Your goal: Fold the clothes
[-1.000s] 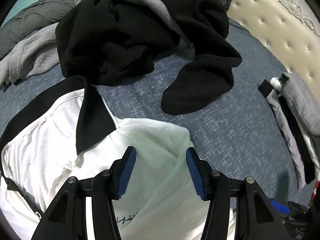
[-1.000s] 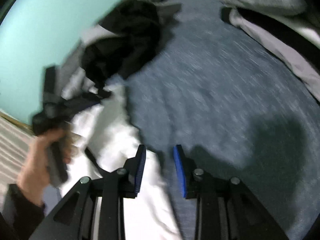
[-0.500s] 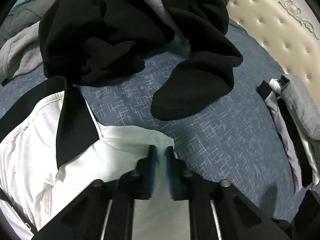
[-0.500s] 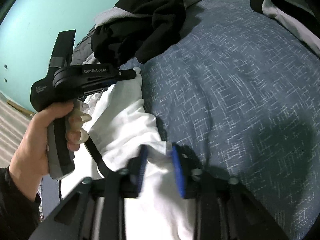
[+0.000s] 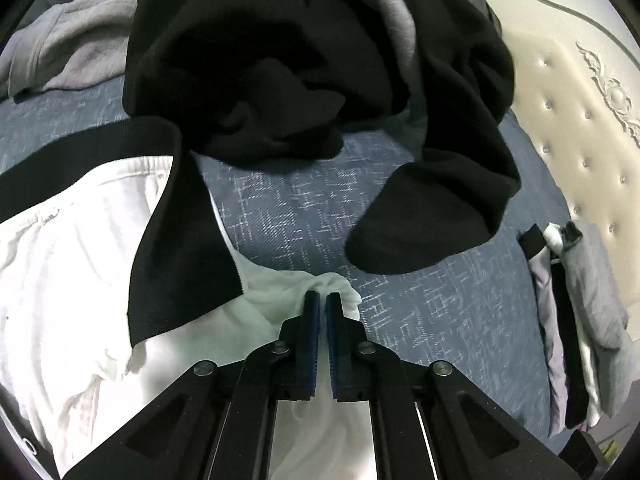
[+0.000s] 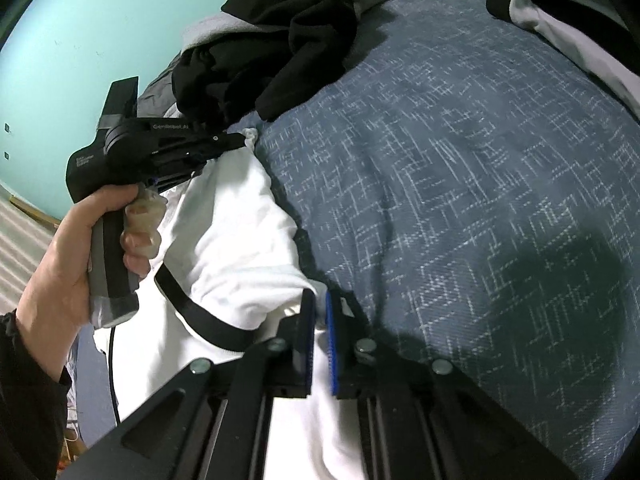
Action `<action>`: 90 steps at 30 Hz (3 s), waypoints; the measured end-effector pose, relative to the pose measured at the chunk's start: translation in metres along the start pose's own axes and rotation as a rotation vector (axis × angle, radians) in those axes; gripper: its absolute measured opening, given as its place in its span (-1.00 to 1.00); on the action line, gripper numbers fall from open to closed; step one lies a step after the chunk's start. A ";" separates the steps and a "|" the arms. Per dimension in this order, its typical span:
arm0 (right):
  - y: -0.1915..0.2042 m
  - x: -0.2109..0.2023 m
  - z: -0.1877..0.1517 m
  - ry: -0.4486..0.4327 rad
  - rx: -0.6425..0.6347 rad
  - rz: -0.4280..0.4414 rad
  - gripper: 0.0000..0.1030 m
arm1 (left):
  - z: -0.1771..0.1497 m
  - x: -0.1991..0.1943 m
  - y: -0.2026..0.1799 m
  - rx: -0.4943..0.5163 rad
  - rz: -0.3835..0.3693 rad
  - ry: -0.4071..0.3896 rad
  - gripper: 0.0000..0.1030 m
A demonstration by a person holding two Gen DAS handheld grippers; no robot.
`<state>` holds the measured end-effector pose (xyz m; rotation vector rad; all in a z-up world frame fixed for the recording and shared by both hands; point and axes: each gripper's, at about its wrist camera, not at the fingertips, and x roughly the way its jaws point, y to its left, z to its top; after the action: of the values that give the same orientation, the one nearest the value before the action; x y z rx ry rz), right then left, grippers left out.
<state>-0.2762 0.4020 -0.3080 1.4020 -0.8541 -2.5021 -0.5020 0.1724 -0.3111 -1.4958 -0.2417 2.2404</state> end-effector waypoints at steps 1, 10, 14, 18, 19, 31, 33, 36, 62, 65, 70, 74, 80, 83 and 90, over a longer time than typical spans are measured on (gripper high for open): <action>-0.001 0.000 0.000 0.002 0.002 -0.002 -0.91 | 0.000 0.000 -0.001 0.009 0.005 0.000 -0.91; -0.004 -0.003 0.000 0.017 0.018 -0.002 -0.90 | -0.008 -0.029 -0.005 0.097 0.058 -0.014 -0.41; -0.004 -0.001 0.002 0.021 0.027 0.004 -0.90 | -0.032 -0.052 0.004 0.140 0.041 0.003 -0.27; -0.002 0.003 0.005 0.022 0.029 0.005 -0.90 | -0.060 -0.068 0.017 0.153 0.027 0.028 -0.22; -0.002 0.003 0.005 0.023 0.031 0.007 -0.90 | -0.066 -0.071 0.021 0.149 0.021 0.033 -0.22; -0.001 -0.003 0.004 0.019 0.003 -0.005 -0.90 | -0.096 -0.066 0.038 0.160 0.005 0.062 -0.94; -0.002 -0.002 0.005 0.026 0.002 -0.011 -0.90 | -0.096 -0.071 0.039 0.162 0.013 0.066 -0.96; -0.002 0.000 0.005 0.034 0.002 -0.009 -0.90 | -0.100 -0.075 0.038 0.175 0.033 0.075 -0.95; 0.038 -0.034 0.014 -0.120 -0.008 0.008 -0.39 | -0.215 -0.300 0.257 -0.354 0.321 -0.272 0.00; 0.044 -0.030 0.012 -0.110 -0.024 0.020 -0.39 | -0.231 -0.318 0.294 -0.454 0.366 -0.303 0.01; 0.048 -0.027 0.009 -0.105 -0.039 0.023 -0.39 | -0.244 -0.318 0.335 -0.572 0.358 -0.305 0.01; 0.047 -0.024 0.008 -0.098 -0.033 0.023 -0.39 | -0.245 -0.306 0.348 -0.600 0.342 -0.288 0.01; 0.042 -0.023 0.008 -0.094 -0.016 0.028 -0.39 | -0.239 -0.294 0.344 -0.563 0.330 -0.286 -0.13; 0.041 -0.024 0.008 -0.095 -0.011 0.030 -0.39 | -0.231 -0.291 0.336 -0.533 0.353 -0.278 -0.50; 0.039 -0.025 0.009 -0.095 -0.004 0.037 -0.39 | -0.212 -0.295 0.309 -0.430 0.469 -0.279 -0.86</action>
<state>-0.2755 0.3830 -0.2647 1.2639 -0.8832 -2.5586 -0.2930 -0.2532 -0.2658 -1.5629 -0.5334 2.9238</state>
